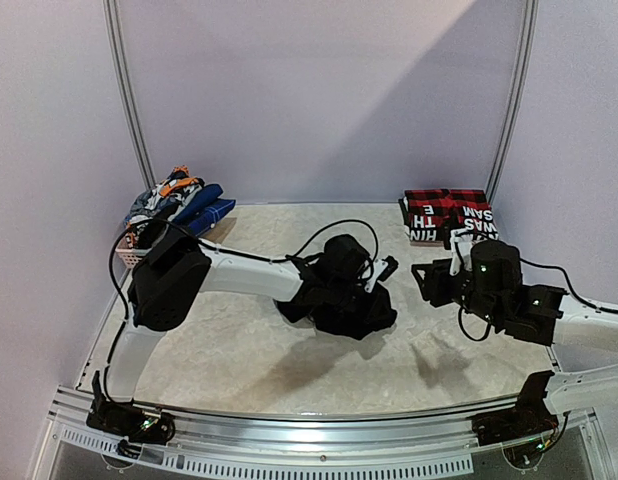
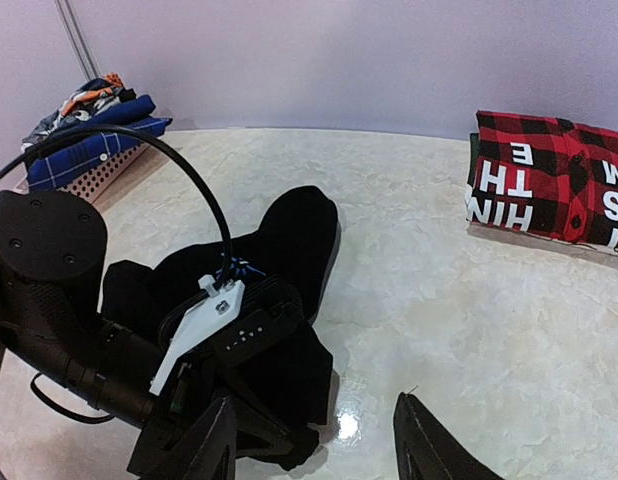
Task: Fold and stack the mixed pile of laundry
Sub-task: Place the crumpled T-shirt at the center of the board, then pick up the crumpled T-shirt from the center of the board, then adjust the crumpled T-shirt at the center of the board.
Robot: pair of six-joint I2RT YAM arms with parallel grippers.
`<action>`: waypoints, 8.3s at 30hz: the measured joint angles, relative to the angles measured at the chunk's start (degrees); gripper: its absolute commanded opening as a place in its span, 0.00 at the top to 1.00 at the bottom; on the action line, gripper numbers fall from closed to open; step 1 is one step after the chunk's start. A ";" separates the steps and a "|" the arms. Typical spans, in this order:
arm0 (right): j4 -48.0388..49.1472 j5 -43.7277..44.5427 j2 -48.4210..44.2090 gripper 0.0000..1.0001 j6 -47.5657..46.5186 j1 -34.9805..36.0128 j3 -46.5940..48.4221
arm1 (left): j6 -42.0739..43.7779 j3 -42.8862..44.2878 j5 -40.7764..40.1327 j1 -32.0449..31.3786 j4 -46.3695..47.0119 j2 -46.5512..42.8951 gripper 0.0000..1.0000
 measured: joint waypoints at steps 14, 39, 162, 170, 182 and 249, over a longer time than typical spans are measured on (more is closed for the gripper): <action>1.09 1.05 5.25 0.47 -3.23 0.00 0.22 | 11.50 1.49 -3.04 -3.85 -2.91 2.64 0.57; 1.38 -4.26 6.27 0.46 -4.92 0.00 4.02 | 13.07 -34.64 0.11 -0.13 15.78 -27.06 0.00; -20.06 18.01 13.35 1.00 8.98 -0.57 13.51 | 10.19 -45.99 -22.60 10.62 20.90 -26.45 1.00; -20.06 18.32 11.50 1.00 8.55 -1.07 13.49 | 10.86 -47.50 -22.95 10.71 21.18 -29.88 1.00; -19.47 19.39 9.51 1.00 5.51 -3.48 13.49 | 11.19 -52.06 -28.87 10.78 14.34 -47.08 1.00; -25.90 14.43 1.16 1.00 -0.76 -3.89 19.82 | 3.19 -33.77 -27.89 10.82 -25.81 -53.44 1.00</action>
